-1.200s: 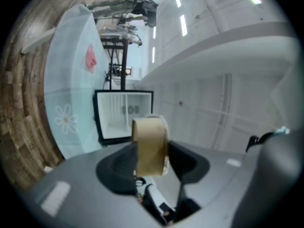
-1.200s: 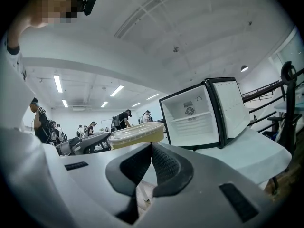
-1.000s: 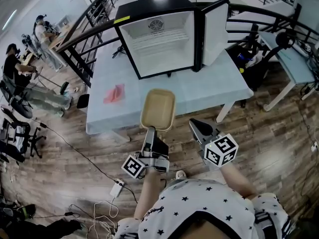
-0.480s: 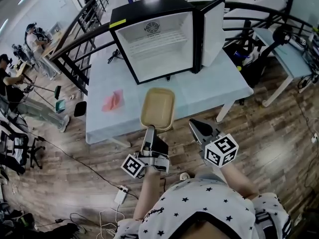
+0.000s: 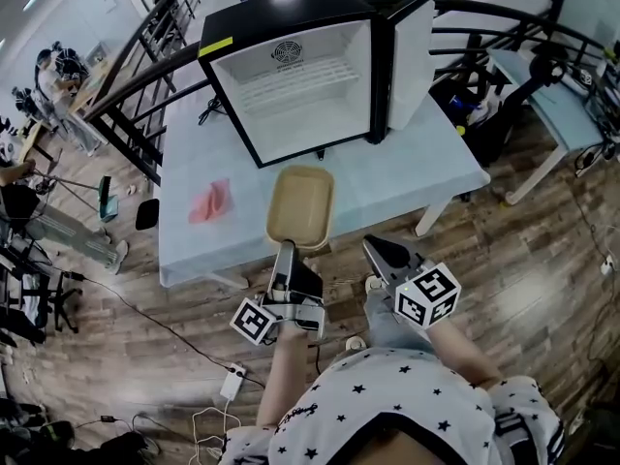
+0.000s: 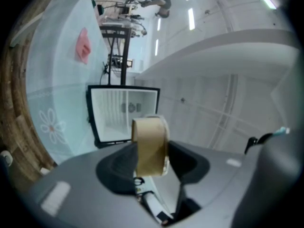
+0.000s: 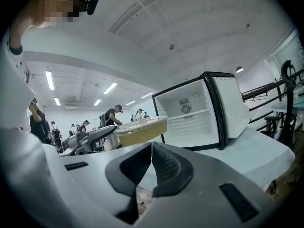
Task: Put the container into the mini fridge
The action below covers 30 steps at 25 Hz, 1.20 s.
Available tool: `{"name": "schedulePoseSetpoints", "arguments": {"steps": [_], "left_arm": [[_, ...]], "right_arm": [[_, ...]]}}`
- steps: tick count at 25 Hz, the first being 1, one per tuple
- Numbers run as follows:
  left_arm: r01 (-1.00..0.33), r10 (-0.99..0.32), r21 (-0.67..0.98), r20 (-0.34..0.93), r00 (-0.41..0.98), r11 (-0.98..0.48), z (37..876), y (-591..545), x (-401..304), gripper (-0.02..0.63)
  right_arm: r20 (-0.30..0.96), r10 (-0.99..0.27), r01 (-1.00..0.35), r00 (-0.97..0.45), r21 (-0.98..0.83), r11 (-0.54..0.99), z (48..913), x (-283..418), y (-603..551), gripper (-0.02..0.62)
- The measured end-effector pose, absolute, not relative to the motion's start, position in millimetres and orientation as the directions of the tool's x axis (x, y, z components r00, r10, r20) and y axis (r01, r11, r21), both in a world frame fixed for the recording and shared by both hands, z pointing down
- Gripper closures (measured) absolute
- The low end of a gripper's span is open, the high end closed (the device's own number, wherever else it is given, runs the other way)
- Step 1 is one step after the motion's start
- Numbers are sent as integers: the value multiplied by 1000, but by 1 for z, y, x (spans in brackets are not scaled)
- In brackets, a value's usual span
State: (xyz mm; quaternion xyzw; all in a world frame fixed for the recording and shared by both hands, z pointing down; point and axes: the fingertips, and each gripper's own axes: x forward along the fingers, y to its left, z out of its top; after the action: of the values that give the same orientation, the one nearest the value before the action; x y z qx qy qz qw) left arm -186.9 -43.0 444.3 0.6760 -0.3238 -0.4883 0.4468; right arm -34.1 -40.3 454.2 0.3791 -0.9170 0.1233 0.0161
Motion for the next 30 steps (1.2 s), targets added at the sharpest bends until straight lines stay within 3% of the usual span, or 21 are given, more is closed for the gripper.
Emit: {"name": "schedulePoseSetpoints", "arguments": {"steps": [30], "left_arm": [[-48,-911,921,-375,170,-387,422,-244,-181,403]], "right_arm": [[92,-570,-575,-817,-206,792,436,-32,-254,574]]}}
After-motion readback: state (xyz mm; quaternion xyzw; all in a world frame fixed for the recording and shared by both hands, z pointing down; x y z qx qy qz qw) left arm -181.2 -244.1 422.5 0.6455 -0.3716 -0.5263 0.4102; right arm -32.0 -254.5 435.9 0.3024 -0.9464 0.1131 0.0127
